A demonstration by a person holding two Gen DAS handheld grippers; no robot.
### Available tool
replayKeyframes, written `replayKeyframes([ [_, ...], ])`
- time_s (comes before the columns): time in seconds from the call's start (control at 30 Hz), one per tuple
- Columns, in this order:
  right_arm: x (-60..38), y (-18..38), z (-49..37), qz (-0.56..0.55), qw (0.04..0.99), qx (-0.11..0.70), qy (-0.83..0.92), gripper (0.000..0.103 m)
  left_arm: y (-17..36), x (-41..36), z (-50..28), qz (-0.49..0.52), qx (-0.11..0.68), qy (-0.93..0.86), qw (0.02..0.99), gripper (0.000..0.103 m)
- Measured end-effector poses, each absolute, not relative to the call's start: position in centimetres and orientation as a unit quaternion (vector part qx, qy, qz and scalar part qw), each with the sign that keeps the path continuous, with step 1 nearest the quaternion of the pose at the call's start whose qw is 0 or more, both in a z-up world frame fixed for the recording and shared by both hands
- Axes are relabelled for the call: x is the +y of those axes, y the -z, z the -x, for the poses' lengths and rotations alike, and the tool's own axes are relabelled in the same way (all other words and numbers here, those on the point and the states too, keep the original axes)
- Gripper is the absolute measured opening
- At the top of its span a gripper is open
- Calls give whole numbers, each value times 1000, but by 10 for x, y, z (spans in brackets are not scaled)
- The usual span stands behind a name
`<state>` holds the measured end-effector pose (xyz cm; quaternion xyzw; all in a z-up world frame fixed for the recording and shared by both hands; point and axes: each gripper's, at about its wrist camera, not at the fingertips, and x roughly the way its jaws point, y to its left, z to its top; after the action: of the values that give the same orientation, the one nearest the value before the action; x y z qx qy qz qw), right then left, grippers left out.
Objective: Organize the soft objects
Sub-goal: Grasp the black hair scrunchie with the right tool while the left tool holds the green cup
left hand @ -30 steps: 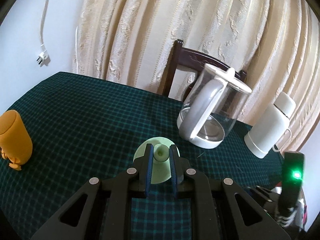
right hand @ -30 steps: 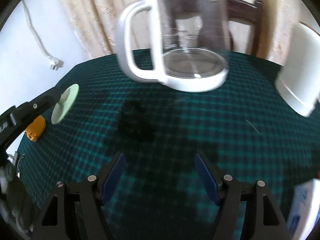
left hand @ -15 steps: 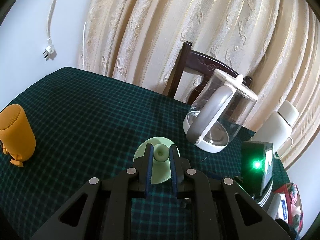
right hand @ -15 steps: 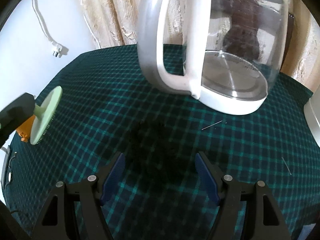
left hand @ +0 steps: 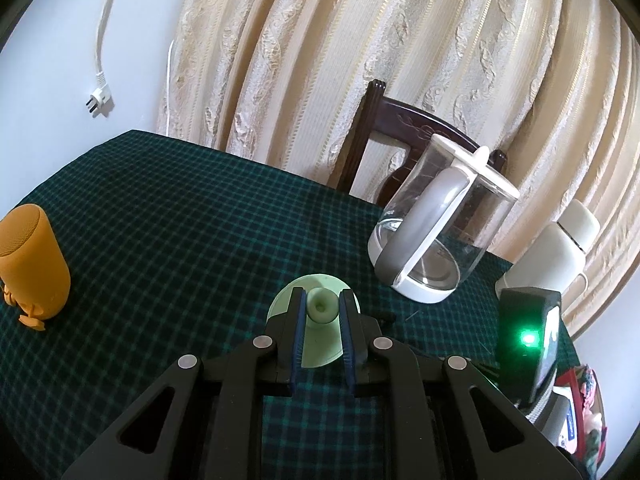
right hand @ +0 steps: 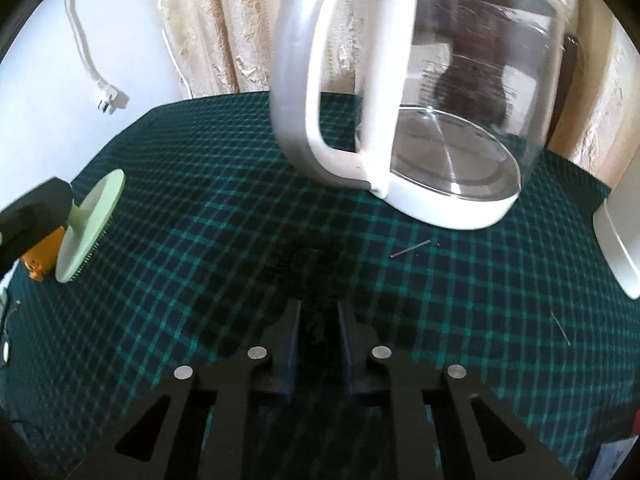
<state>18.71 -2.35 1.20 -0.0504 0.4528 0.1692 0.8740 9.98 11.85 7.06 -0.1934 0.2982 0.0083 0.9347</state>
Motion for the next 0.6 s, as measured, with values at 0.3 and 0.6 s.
replayKeyframes([
  [0.3,-60,-39,-162,-4,888,427,-168,17,-70,115,-99,192,300,-3,934,17],
  [0.6,-112,-58,-129,-45,901,408,-140,17,-70,103,-98,182,303,14,935,17],
])
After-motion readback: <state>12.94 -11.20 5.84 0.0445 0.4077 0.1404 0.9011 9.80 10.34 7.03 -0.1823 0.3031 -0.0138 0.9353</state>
